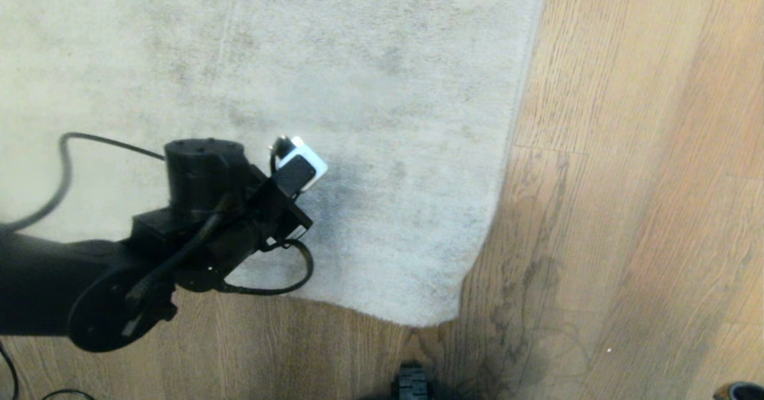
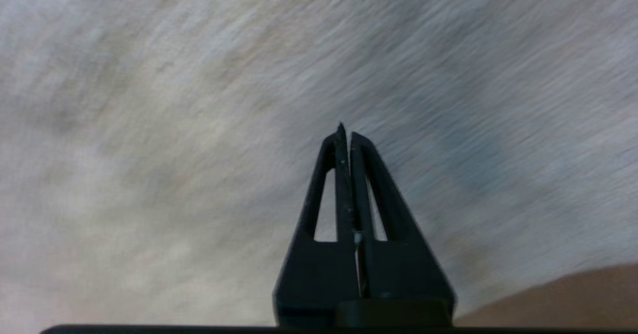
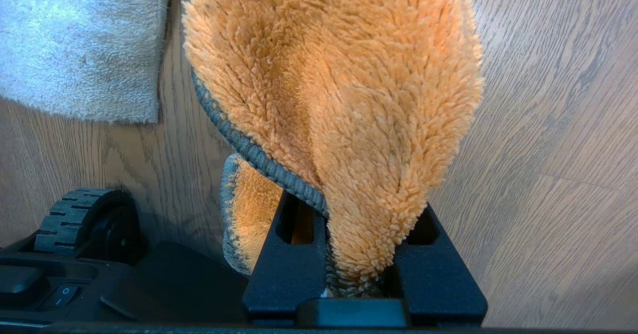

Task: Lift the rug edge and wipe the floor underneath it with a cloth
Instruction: Lay down the carpet, then put down the rag

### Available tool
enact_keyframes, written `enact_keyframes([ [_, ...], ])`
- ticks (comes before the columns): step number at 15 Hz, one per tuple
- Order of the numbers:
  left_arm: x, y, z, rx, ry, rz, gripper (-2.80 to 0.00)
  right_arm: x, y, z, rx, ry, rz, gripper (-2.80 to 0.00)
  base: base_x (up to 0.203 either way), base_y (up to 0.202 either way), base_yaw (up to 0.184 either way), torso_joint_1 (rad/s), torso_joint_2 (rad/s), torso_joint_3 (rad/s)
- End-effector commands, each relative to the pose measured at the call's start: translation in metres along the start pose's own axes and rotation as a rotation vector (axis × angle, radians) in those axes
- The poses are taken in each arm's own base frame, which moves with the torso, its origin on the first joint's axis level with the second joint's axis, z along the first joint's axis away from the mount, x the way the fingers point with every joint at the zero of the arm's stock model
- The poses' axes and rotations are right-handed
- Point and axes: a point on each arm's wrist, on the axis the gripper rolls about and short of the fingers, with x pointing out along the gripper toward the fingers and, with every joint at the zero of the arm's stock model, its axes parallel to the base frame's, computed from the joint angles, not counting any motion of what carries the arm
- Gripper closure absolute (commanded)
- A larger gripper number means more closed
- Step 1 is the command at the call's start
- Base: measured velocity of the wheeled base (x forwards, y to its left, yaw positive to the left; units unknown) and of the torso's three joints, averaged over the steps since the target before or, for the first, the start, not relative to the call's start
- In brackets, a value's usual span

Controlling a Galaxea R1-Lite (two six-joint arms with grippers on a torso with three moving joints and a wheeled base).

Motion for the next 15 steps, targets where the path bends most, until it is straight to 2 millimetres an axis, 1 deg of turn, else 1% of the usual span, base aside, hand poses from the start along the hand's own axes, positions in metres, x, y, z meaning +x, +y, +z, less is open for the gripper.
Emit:
enact_keyframes([
  [1, 0.010, -0.024, 0.012, -0.029, -0.020, -0.049, 0.00, 0.000, 0.000, 0.000, -0.001, 0.000, 0.001, 0.00, 0.000, 0.000, 0.000, 0.000, 0.00, 0.000],
  [2, 0.012, -0.030, 0.021, -0.065, -0.041, -0.059, 0.00, 0.000, 0.000, 0.000, -0.001, 0.001, 0.001, 0.00, 0.000, 0.000, 0.000, 0.000, 0.00, 0.000],
  [4, 0.009, -0.047, 0.037, -0.146, -0.080, -0.109, 0.00, 0.000, 0.000, 0.000, -0.001, 0.001, 0.001, 0.00, 0.000, 0.000, 0.000, 0.000, 0.00, 0.000],
  [6, 0.000, -0.071, 0.049, -0.247, -0.105, -0.185, 0.00, 0.000, 0.000, 0.000, -0.001, 0.001, 0.001, 0.00, 0.000, 0.000, 0.000, 0.000, 0.00, 0.000],
  [8, -0.013, -0.093, 0.054, -0.301, -0.110, -0.258, 0.00, 0.000, 0.000, 0.000, -0.001, 0.001, 0.001, 0.00, 0.000, 0.000, 0.000, 0.000, 0.00, 0.000],
  [12, -0.027, -0.120, 0.050, -0.348, -0.081, -0.344, 0.00, 0.000, 0.000, 0.000, -0.001, 0.001, 0.001, 0.00, 0.000, 0.000, 0.000, 0.000, 0.00, 0.000],
  [14, -0.033, -0.131, 0.039, -0.342, -0.036, -0.363, 0.00, 0.000, 0.000, 0.000, -0.001, 0.001, 0.001, 0.00, 0.000, 0.000, 0.000, 0.000, 0.00, 0.000],
  [15, -0.037, -0.135, 0.029, -0.326, -0.004, -0.370, 0.00, 0.000, 0.000, 0.000, -0.001, 0.001, 0.001, 0.00, 0.000, 0.000, 0.000, 0.000, 0.00, 0.000],
])
